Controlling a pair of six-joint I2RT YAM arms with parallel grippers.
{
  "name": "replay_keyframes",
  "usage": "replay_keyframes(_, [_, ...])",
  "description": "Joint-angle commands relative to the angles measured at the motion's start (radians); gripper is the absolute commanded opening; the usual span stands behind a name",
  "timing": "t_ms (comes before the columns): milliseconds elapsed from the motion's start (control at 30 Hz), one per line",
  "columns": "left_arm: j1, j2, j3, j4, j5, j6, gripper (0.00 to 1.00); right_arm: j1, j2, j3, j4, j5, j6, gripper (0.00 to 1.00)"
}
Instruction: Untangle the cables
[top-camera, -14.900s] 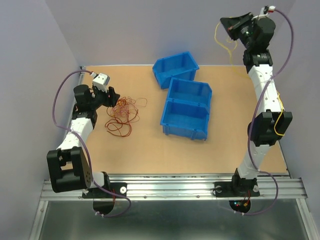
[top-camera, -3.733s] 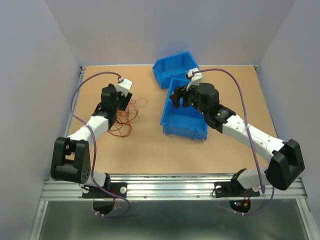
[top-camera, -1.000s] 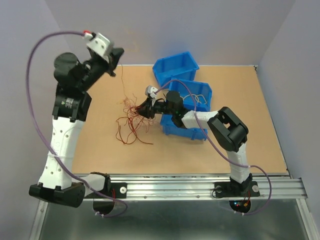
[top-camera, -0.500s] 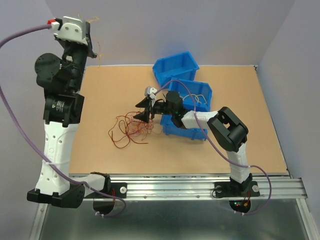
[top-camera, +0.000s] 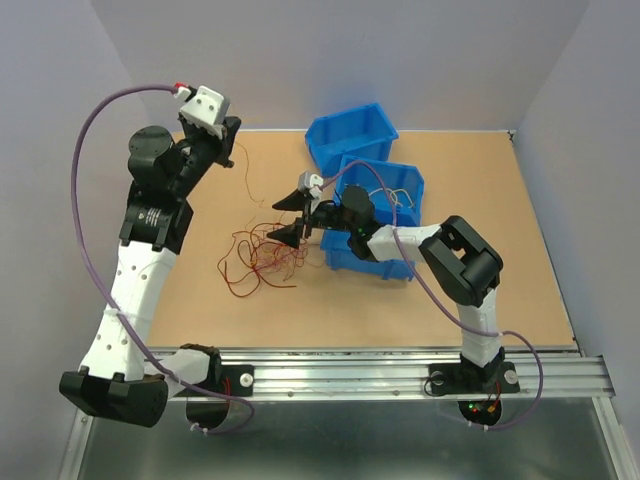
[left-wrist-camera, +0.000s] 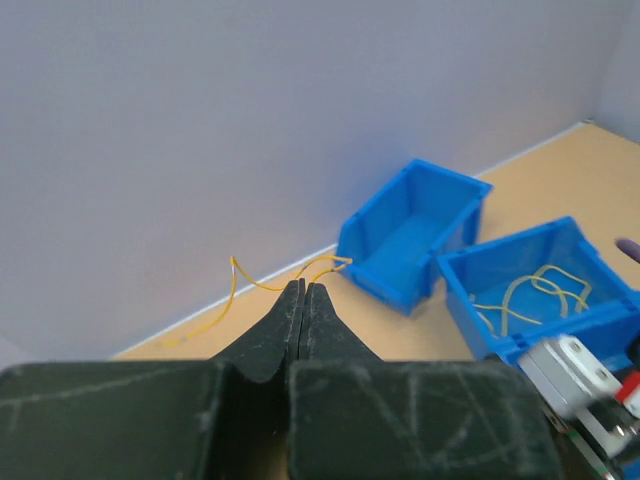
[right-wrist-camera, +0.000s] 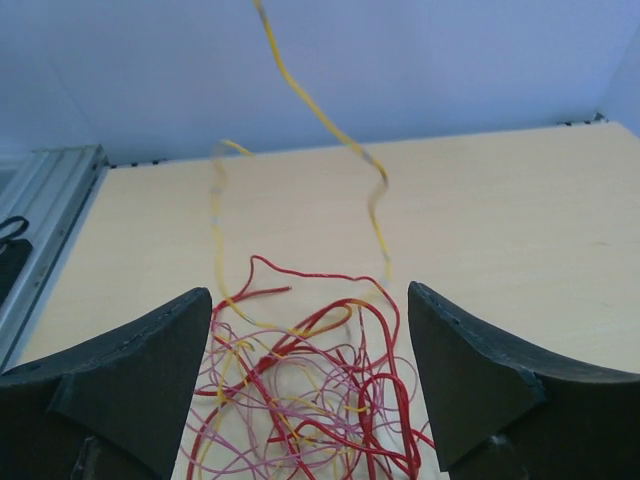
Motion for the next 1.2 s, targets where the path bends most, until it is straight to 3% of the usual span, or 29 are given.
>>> replay_keyframes(0, [-0.004, -0.057, -0.112, 0.099, 0.191, -0.087, 0.0, 0.013, -0.065, -0.069, 0.271, -0.013, 0.105, 0.84])
replay_keyframes(133, [-0.007, -0.057, -0.275, 0.226, 0.32, -0.173, 0.0, 0.01, -0.074, -0.1, 0.394, -0.016, 0.171, 0.84])
replay_keyframes(233, [-0.014, -0.053, -0.336, 0.234, 0.321, -0.17, 0.0, 0.011, -0.086, -0.108, 0.394, 0.015, 0.175, 0.84])
replay_keyframes(567, [-0.015, -0.082, -0.39, 0.265, 0.346, -0.168, 0.0, 0.014, -0.028, -0.037, 0.394, -0.02, 0.229, 0.78])
replay_keyframes(667, [-0.015, -0.077, -0.392, 0.269, 0.341, -0.17, 0.0, 0.022, -0.014, -0.014, 0.394, -0.025, 0.247, 0.72])
replay_keyframes(867, [-0.017, -0.05, -0.402, 0.292, 0.344, -0.18, 0.0, 0.056, -0.009, -0.013, 0.393, 0.045, 0.234, 0.67])
replay_keyframes(933, [-0.017, -0.045, -0.405, 0.297, 0.35, -0.187, 0.0, 0.065, -0.003, -0.01, 0.387, 0.071, 0.231, 0.57])
replay_keyframes(967, [-0.017, -0.044, -0.407, 0.298, 0.352, -0.191, 0.0, 0.063, -0.005, -0.008, 0.385, 0.078, 0.231, 0.31])
replay_keyframes(1033, [-0.017, -0.044, -0.407, 0.303, 0.329, -0.187, 0.0, 0.065, -0.017, -0.02, 0.384, 0.082, 0.22, 0.07])
replay_keyframes(1067, [-0.017, -0.047, -0.415, 0.309, 0.283, -0.185, 0.0, 0.065, -0.026, -0.046, 0.384, 0.093, 0.212, 0.0])
replay_keyframes(1167, [-0.015, -0.038, -0.438, 0.346, 0.15, -0.171, 0.0, 0.065, -0.11, -0.101, 0.384, 0.11, 0.205, 0.0])
